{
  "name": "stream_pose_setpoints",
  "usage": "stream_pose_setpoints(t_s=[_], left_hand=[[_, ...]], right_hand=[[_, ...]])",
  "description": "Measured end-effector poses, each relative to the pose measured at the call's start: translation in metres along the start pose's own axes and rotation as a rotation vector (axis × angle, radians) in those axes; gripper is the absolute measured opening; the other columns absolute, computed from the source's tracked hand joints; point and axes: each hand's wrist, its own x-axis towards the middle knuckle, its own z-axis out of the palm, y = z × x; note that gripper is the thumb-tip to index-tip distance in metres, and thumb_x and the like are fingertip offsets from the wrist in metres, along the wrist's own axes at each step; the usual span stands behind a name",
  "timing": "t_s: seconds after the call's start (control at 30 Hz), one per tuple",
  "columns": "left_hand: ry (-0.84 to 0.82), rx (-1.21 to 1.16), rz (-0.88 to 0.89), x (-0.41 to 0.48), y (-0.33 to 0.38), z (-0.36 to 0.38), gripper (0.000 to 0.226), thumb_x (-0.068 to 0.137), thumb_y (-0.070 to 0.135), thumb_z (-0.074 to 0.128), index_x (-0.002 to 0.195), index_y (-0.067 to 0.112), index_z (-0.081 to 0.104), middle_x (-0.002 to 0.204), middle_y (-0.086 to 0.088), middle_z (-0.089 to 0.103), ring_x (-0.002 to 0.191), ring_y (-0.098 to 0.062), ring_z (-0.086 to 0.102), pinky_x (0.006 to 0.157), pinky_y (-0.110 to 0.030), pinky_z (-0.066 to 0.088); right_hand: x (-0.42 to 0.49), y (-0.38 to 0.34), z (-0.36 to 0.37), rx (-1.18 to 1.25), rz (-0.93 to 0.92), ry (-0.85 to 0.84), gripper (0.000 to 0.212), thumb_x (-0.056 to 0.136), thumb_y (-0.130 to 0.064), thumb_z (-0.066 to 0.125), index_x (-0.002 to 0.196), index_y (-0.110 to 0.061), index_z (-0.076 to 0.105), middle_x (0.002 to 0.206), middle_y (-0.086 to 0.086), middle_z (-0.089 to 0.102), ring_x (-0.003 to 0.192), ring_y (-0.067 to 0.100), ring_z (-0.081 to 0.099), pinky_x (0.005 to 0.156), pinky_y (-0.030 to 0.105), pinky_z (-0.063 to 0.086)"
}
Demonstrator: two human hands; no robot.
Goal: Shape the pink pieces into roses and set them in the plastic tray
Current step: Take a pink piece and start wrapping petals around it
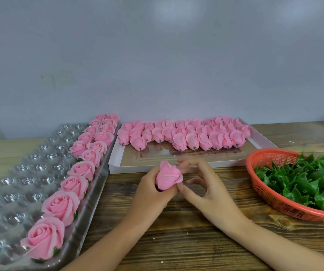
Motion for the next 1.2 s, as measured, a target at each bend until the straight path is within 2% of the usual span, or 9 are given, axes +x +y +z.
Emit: stream_pose_setpoints(t_s=[0.17,0.27,0.37,0.47,0.63,0.73,0.87,1.07,1.2], left_hand=[[-0.152,-0.029,-0.030,0.0002,-0.0022,-0.0014,0.034,0.083,0.025,0.066,0.115,0.029,0.057,0.061,0.012,0.059,0.057,-0.003,0.053,0.053,-0.016,0.043],[-0.225,-0.159,-0.036,0.0015,-0.0029,-0.0021,0.034,0.081,0.036,0.059,0.113,0.026,0.057,0.072,0.000,0.058,0.061,-0.012,0.052,0.054,-0.023,0.042],[-0.232,-0.250,-0.055,0.0024,-0.0025,-0.0014,0.032,0.082,0.050,0.059,0.107,0.031,0.062,0.077,-0.002,0.057,0.062,-0.014,0.052,0.056,-0.023,0.042],[-0.211,-0.218,-0.066,0.0023,-0.0021,0.0002,0.036,0.086,0.059,0.051,0.108,0.033,0.061,0.072,0.005,0.057,0.062,-0.011,0.053,0.057,-0.021,0.044],[-0.181,-0.237,-0.057,0.0011,0.0014,0.0010,0.042,0.089,0.050,0.043,0.114,0.020,0.060,0.076,0.003,0.064,0.065,-0.014,0.060,0.058,-0.023,0.050],[-0.142,-0.252,-0.067,0.0020,0.0009,-0.0008,0.039,0.090,0.046,0.047,0.113,0.018,0.064,0.085,-0.002,0.071,0.075,-0.016,0.066,0.064,-0.025,0.054],[-0.103,-0.259,-0.109,0.0029,-0.0009,-0.0031,0.037,0.086,0.043,0.058,0.111,0.018,0.068,0.101,-0.004,0.073,0.093,-0.016,0.068,0.070,-0.025,0.055],[-0.050,-0.254,-0.090,0.0023,-0.0007,-0.0013,0.047,0.074,0.044,0.069,0.114,0.019,0.064,0.103,-0.003,0.072,0.093,-0.016,0.070,0.067,-0.024,0.055],[-0.005,-0.299,-0.075,0.0027,-0.0001,-0.0001,0.065,0.065,0.044,0.073,0.123,0.023,0.051,0.102,-0.004,0.073,0.091,-0.018,0.071,0.065,-0.024,0.056]], right_hand=[[0.0027,0.0023,-0.0007,0.031,0.031,0.042,0.030,0.087,0.003,0.069,0.107,-0.019,0.060,0.116,-0.010,0.062,0.108,0.012,0.064,0.083,0.023,0.050],[0.0035,0.0021,-0.0019,0.074,0.047,0.064,0.030,0.088,0.002,0.069,0.108,-0.017,0.057,0.114,-0.015,0.064,0.106,0.010,0.066,0.083,0.022,0.050],[0.0028,0.0016,-0.0025,0.085,0.038,0.068,0.029,0.088,0.003,0.069,0.104,-0.016,0.055,0.113,-0.016,0.064,0.104,0.011,0.066,0.081,0.019,0.049],[0.0032,0.0015,-0.0014,0.022,0.011,0.063,0.024,0.086,0.003,0.070,0.096,-0.017,0.061,0.112,-0.013,0.062,0.107,0.015,0.063,0.081,0.021,0.049],[0.0036,0.0020,-0.0022,-0.035,-0.001,0.058,0.015,0.087,-0.002,0.071,0.088,-0.017,0.068,0.114,-0.012,0.060,0.112,0.013,0.059,0.084,0.023,0.050],[0.0033,0.0008,-0.0018,-0.050,-0.017,0.048,0.015,0.086,-0.003,0.073,0.086,-0.018,0.069,0.116,-0.011,0.059,0.116,0.012,0.058,0.087,0.027,0.050],[0.0028,-0.0016,-0.0011,-0.062,-0.060,0.012,0.017,0.085,-0.004,0.073,0.085,-0.021,0.069,0.117,-0.013,0.057,0.119,0.011,0.056,0.094,0.022,0.047],[0.0026,0.0018,-0.0004,-0.001,-0.011,0.024,0.020,0.086,-0.002,0.071,0.091,-0.018,0.060,0.117,-0.009,0.061,0.118,0.012,0.058,0.095,0.026,0.048],[0.0031,0.0039,0.0003,0.091,0.080,0.001,0.028,0.089,-0.003,0.070,0.108,-0.016,0.055,0.111,-0.006,0.067,0.110,0.010,0.063,0.091,0.025,0.050]])
